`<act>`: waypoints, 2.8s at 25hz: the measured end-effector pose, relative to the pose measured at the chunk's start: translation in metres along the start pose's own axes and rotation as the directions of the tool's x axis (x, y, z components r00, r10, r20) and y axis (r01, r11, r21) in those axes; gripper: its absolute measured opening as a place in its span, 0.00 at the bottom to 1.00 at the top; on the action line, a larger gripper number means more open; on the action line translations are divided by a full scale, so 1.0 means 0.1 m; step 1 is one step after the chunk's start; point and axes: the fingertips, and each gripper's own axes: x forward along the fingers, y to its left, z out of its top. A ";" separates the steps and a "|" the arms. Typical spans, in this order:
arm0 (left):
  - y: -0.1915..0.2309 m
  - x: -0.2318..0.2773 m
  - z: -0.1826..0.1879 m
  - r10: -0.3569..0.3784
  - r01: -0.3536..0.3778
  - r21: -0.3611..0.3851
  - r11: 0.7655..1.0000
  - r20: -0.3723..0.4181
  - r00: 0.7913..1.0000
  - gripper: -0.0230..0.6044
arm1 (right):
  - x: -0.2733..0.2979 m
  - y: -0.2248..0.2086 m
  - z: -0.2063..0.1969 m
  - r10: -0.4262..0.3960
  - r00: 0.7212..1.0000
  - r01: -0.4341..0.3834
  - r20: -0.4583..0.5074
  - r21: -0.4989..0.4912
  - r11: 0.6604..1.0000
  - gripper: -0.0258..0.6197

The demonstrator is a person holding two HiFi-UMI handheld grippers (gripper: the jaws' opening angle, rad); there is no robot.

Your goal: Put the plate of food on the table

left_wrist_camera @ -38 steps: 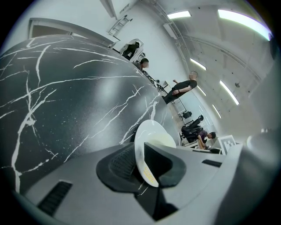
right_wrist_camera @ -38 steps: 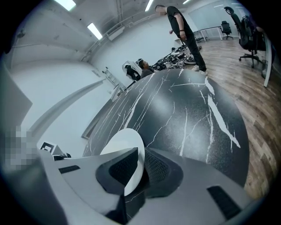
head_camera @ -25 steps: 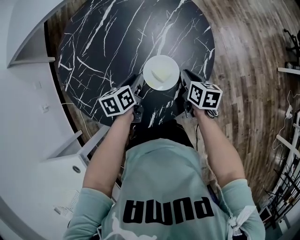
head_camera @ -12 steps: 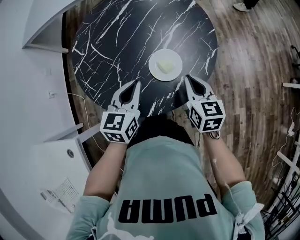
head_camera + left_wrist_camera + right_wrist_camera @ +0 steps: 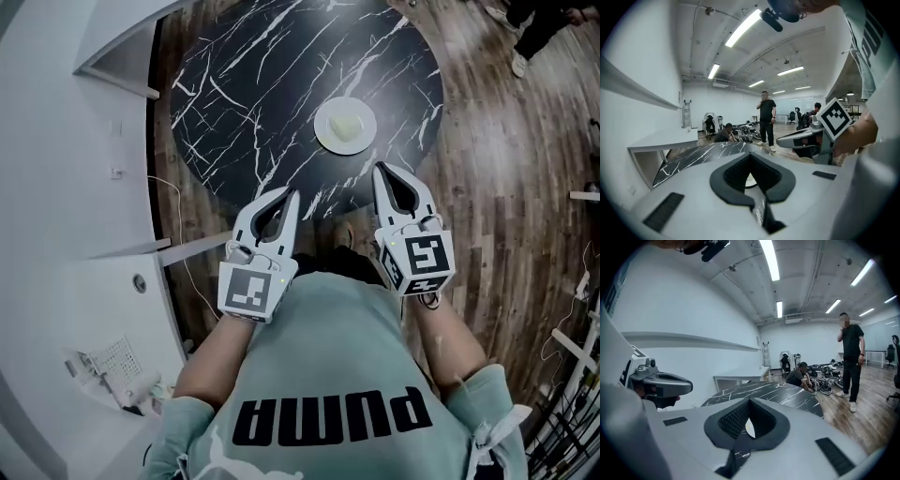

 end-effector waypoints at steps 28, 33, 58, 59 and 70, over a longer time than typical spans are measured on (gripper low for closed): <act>-0.66 -2.75 -0.65 0.126 -0.116 -0.122 0.986 0.081 0.989 0.05 | -2.05 1.89 -0.47 0.001 0.999 -0.005 -0.032 -0.137 0.991 0.05; -1.19 -2.88 -0.53 0.131 -0.120 -0.114 0.986 0.100 0.986 0.05 | -2.50 1.82 -0.57 0.027 1.000 -0.027 -0.004 -0.131 0.991 0.05; -3.82 -3.29 -0.37 0.415 -0.411 -0.055 0.910 0.114 0.903 0.05 | -5.10 1.03 -0.91 0.054 0.992 -0.036 0.118 -0.147 0.988 0.05; -3.85 -3.31 -0.39 0.421 -0.418 -0.055 0.907 0.113 0.900 0.05 | -5.13 1.02 -0.94 0.053 0.992 -0.035 0.118 -0.147 0.989 0.05; -4.14 -3.45 -0.63 0.437 -0.437 -0.026 0.899 0.038 0.898 0.05 | -5.31 1.11 -1.17 0.094 0.992 -0.077 0.089 -0.173 0.982 0.05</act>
